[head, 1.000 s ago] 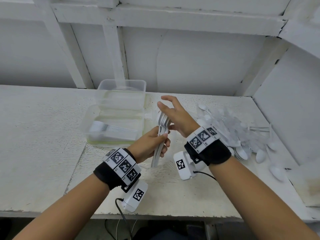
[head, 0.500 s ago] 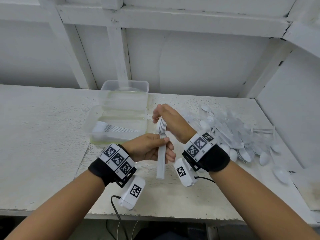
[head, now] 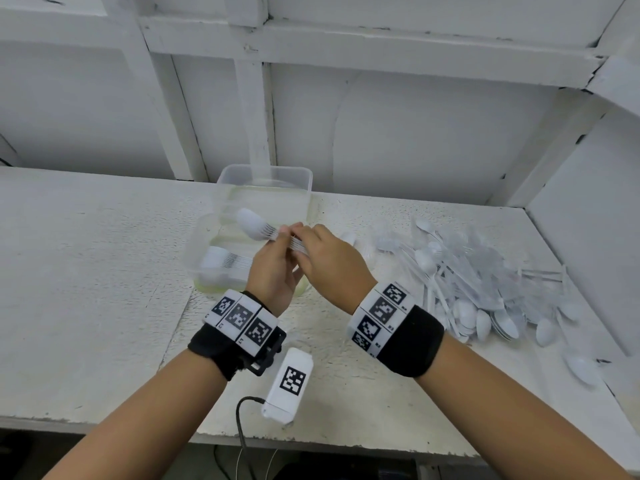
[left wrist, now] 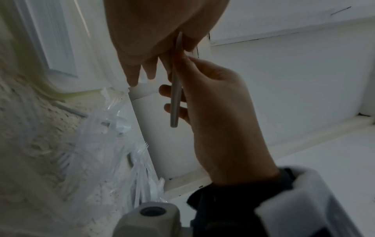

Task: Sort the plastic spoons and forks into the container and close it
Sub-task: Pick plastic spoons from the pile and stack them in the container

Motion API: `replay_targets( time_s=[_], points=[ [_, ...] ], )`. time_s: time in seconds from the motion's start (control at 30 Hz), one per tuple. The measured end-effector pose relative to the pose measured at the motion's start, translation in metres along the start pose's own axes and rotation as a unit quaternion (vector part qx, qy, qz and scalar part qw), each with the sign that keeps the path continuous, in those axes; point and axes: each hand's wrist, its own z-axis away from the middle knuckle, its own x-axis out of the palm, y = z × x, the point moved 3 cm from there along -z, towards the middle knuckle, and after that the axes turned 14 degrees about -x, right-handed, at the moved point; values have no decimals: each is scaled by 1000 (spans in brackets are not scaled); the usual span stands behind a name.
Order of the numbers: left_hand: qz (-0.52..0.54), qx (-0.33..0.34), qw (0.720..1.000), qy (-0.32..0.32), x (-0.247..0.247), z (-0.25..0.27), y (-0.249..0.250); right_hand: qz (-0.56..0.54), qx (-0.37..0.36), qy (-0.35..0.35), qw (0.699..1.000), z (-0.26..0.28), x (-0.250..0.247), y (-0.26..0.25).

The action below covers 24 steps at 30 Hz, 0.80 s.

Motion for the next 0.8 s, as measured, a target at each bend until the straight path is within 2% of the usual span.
replay_targets(
  time_s=[0.1, 0.2, 0.23, 0.33, 0.4, 0.5, 0.57, 0.63, 0.7, 0.8],
  points=[
    [-37, 1, 999, 0, -7, 1, 7, -25, -14, -1, 1000, -8, 9, -3],
    [-162, -34, 986, 4, -18, 3, 26, -66, 15, 4, 998, -19, 10, 0],
    [-228, -50, 972, 18, -24, 4, 37, -77, 23, 9, 997, -24, 9, 1],
    [-415, -77, 905, 52, -46, 7, 77, -89, 44, 12, 995, -41, 8, 7],
    [-467, -65, 878, 80, -62, 5, 106, -94, 63, -9, 994, -53, 13, 13],
    [-503, 7, 848, 164, -89, -7, 143, -85, 75, -59, 992, -70, 24, 20],
    [-551, 40, 804, 222, -106, -19, 157, -77, 75, -94, 990, -83, 34, 22],
    [-593, 11, 764, 252, -119, -30, 161, -69, 71, -135, 986, -94, 47, 22],
    [-603, -60, 755, 251, -127, -39, 155, -63, 71, -172, 980, -103, 61, 22],
    [-566, -132, 781, 228, -133, -46, 144, -55, 69, -216, 972, -110, 79, 22]
  ],
)
